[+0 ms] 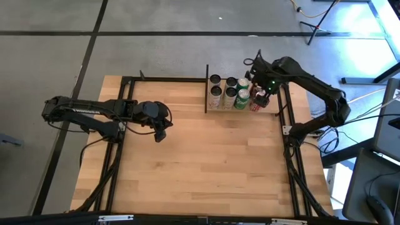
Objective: Place canned beverage on shelf
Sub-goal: Put the red-white soda can on the shelf aligned with the other red-white soda can
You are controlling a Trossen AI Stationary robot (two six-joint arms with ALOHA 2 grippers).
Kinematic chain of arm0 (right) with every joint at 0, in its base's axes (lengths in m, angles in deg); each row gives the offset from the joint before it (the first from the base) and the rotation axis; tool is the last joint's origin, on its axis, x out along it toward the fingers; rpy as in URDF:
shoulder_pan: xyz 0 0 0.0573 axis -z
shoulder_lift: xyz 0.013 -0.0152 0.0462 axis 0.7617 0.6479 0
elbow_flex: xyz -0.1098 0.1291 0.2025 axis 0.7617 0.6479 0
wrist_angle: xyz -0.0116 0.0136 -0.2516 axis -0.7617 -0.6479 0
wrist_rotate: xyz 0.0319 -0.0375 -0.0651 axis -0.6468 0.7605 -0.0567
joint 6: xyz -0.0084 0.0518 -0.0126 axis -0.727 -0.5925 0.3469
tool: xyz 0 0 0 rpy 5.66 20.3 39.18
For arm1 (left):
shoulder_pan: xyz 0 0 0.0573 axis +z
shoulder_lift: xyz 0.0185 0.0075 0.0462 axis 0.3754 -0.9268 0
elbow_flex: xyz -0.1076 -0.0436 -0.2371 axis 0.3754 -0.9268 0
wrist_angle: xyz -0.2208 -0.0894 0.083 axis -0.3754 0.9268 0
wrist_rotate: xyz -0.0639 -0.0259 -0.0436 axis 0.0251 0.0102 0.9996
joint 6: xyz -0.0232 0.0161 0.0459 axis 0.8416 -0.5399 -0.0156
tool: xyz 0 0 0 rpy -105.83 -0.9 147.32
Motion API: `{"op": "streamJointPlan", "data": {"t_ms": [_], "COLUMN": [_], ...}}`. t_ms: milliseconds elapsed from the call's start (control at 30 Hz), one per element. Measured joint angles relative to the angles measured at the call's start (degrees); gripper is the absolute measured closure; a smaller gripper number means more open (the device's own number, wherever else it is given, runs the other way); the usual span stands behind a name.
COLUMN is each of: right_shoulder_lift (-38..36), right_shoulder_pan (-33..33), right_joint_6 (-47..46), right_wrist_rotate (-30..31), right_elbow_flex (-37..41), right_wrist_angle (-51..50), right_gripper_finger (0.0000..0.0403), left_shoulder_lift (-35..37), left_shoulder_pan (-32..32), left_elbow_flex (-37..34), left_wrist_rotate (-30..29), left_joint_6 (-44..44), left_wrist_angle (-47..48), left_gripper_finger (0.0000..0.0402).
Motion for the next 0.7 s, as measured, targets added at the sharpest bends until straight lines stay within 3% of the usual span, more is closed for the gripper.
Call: {"op": "streamJointPlan", "data": {"t_ms": [333, 433, 700], "right_shoulder_lift": [-4.7, -4.5, -4.5], "right_shoulder_pan": [0.0, 0.0, 0.0], "right_joint_6": [-11.6, -13.3, -14.6], "right_wrist_rotate": [0.8, 4.0, 3.3], "right_elbow_flex": [9.7, 11.3, 15.9], "right_wrist_angle": [12.0, 12.4, 17.8], "right_gripper_finger": [0.0045, 0.0045, 0.0045], "left_shoulder_lift": [0.0, 0.0, 0.0], "left_shoulder_pan": [0.0, 0.0, 0.0], "left_elbow_flex": [0.0, 0.0, 0.0], "left_wrist_rotate": [0.0, 0.0, -0.1], "left_joint_6": [0.0, 0.0, -0.1], "left_wrist_angle": [0.0, 0.0, 0.0], "left_gripper_finger": [0.0398, 0.0398, 0.0398]}}
